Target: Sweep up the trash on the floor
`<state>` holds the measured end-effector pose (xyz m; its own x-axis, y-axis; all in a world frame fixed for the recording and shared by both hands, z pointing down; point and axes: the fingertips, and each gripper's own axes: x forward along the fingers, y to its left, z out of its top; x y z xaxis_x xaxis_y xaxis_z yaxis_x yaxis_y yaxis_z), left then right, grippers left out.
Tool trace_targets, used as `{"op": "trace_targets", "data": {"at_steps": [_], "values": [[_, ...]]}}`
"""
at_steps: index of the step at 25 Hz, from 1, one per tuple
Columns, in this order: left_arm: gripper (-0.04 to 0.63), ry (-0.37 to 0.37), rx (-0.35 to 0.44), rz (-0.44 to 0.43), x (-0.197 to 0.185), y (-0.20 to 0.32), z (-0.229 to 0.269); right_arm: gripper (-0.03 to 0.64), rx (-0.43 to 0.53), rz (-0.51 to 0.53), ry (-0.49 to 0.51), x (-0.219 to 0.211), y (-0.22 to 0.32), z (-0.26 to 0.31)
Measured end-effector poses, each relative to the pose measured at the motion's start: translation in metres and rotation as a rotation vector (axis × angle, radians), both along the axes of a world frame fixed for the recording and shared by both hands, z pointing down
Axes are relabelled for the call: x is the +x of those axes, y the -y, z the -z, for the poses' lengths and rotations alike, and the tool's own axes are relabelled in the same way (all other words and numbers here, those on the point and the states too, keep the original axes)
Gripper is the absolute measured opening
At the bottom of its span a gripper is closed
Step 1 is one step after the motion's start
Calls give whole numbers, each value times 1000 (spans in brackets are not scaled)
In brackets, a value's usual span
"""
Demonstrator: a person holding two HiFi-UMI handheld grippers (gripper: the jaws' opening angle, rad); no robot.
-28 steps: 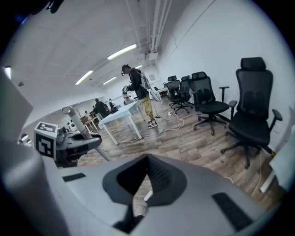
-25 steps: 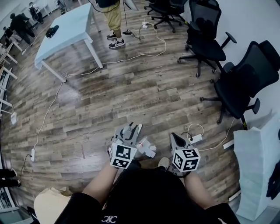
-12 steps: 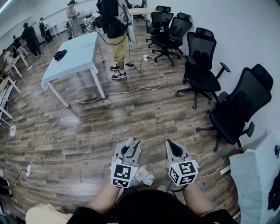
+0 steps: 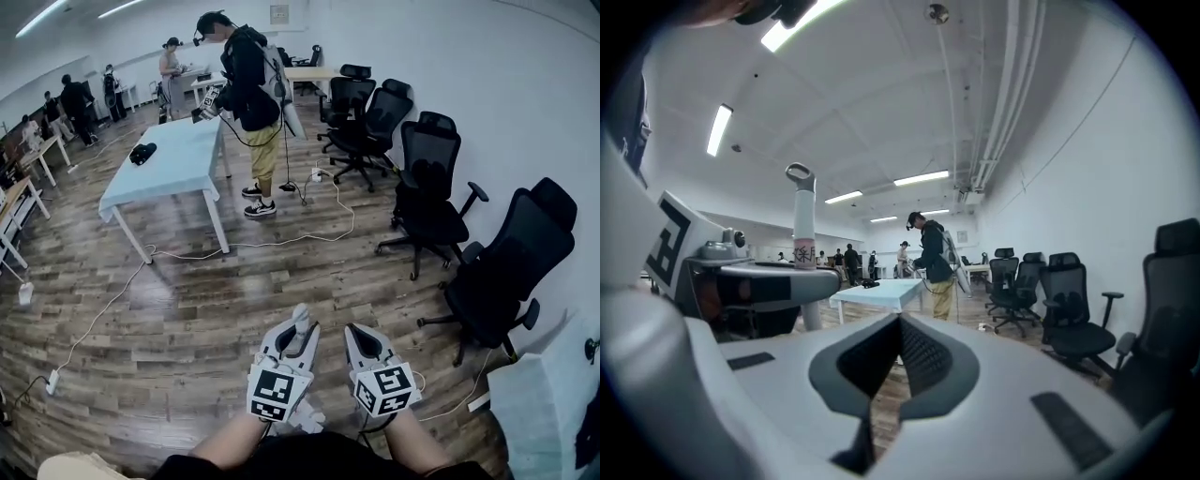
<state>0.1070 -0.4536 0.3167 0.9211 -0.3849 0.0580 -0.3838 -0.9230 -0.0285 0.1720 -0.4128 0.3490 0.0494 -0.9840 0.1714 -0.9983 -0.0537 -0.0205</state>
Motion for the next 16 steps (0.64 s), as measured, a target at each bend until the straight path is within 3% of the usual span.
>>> {"op": "trace_targets", "data": {"at_steps": [16], "values": [[71,-44,-3,-75,11,0,11,14,-3,10,11,-7,9,-3]]}}
